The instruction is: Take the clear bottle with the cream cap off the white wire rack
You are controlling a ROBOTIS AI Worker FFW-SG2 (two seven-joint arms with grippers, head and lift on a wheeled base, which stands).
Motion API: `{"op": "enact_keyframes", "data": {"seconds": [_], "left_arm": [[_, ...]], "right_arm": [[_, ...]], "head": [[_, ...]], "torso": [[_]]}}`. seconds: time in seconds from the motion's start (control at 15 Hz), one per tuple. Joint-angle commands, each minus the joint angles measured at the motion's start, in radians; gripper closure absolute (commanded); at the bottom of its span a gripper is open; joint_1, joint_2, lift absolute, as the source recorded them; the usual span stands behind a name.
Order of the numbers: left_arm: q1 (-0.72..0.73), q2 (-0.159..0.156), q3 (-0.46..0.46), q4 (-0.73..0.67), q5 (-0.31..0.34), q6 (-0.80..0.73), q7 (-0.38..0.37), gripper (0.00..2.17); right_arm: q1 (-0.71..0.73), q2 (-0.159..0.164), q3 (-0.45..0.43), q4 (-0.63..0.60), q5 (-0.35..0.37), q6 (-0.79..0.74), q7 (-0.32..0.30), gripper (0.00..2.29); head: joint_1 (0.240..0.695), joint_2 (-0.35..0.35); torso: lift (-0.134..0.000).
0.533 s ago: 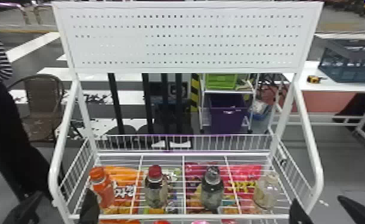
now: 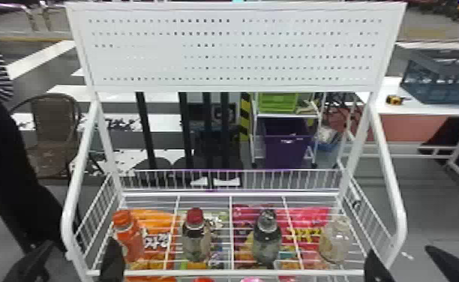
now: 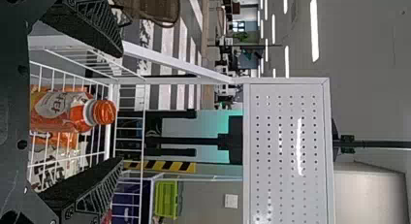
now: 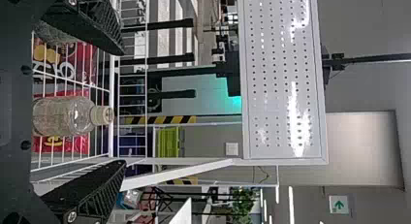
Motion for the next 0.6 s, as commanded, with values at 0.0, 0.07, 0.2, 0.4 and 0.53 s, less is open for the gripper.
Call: {"op": "enact_keyframes", "data": {"seconds": [0.0, 0.07, 0.2, 0.4, 0.53], "left_arm": [[0.000, -0.001, -0.001, -0.004, 0.000, 0.002, 0.002, 0.12], [0.000, 0.000, -0.003, -0.004, 0.000, 0.002, 0.000, 0.12], [0.003, 0.000, -0.003, -0.005, 0.000, 0.002, 0.000, 0.12], [0.003, 0.000, -0.006, 0.001, 0.000, -0.001, 0.000, 0.12], [0.003, 0.000, -0.008, 0.001, 0.000, 0.002, 0.000, 0.12]], "right_arm": [[-0.001, 0.001, 0.000, 0.000, 0.000, 0.000, -0.002, 0.10], [-0.001, 0.001, 0.000, 0.004, 0.000, 0.000, -0.011, 0.10], [-0.017, 0.001, -0.003, 0.044, 0.003, 0.006, -0.014, 0.10], [-0.102, 0.001, -0.008, 0.224, 0.018, -0.015, -0.014, 0.10], [-0.187, 0.001, -0.003, 0.432, 0.057, -0.245, -0.016, 0.10]], "head": [[0.499, 0.000], [0.499, 0.000], [0.499, 0.000], [0.499, 0.000], [0.499, 0.000]], "torso": [[0.000], [0.000], [0.000], [0.000], [0.000]]}}
